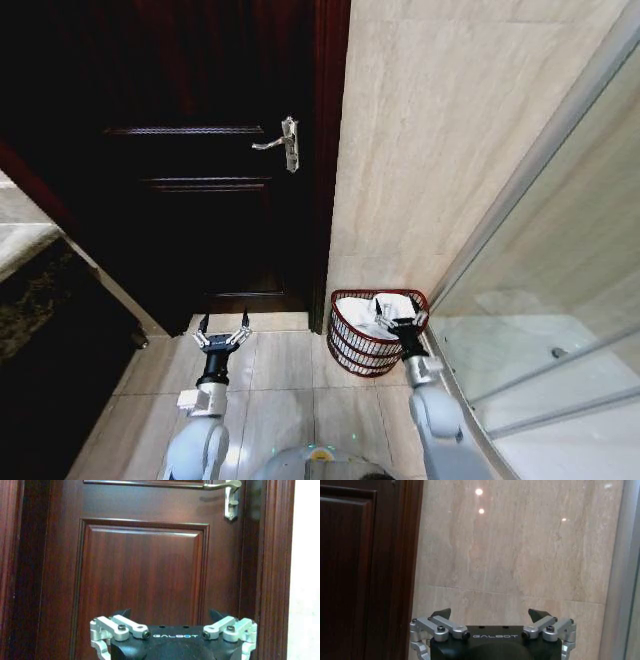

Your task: Discard the used towel into the hamper.

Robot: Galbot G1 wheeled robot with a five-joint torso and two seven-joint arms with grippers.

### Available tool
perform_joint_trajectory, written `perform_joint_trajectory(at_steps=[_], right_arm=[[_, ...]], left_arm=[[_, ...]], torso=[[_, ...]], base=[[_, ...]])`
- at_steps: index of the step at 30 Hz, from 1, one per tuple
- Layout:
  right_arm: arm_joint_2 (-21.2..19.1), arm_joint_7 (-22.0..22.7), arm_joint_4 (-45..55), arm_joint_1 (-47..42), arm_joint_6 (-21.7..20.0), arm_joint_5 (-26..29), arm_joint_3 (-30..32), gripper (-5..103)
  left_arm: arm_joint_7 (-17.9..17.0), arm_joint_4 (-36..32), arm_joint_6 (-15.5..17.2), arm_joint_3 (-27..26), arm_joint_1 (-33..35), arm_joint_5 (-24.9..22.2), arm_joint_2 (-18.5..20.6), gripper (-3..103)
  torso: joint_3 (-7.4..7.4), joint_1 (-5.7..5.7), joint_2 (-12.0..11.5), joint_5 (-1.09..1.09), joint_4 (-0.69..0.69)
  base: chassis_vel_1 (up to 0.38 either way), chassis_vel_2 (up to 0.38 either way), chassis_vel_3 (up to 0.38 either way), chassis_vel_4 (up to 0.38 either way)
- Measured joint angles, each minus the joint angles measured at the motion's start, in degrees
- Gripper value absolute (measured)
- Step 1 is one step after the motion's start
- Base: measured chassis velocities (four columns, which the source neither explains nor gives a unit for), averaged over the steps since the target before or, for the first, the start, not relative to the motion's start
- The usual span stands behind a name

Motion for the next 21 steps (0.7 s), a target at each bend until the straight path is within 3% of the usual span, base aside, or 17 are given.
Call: perform_joint_trajectory(at_steps=[6,21], right_arm=[[-1.9,-2.5,1.7,-1.3,-1.7,4.3,0.1,100],[-3.7,-2.6,1.4,-0.8,-1.5,4.6,0.8,100]], left_arm=[[0.1,0.0,0.3,-0.5,0.2,0.4,-0.1,100],[0.1,-0.5,0.1,-1.8,1.1,0.3,2.4,100]], torso=[[-0.08,-0.08,-0.2,0.00,0.01],[-1.82,-1.28,-3.1,0.01,0.01]], base=[[0.000,0.000,0.000,0.000],[0.000,0.000,0.000,0.000]])
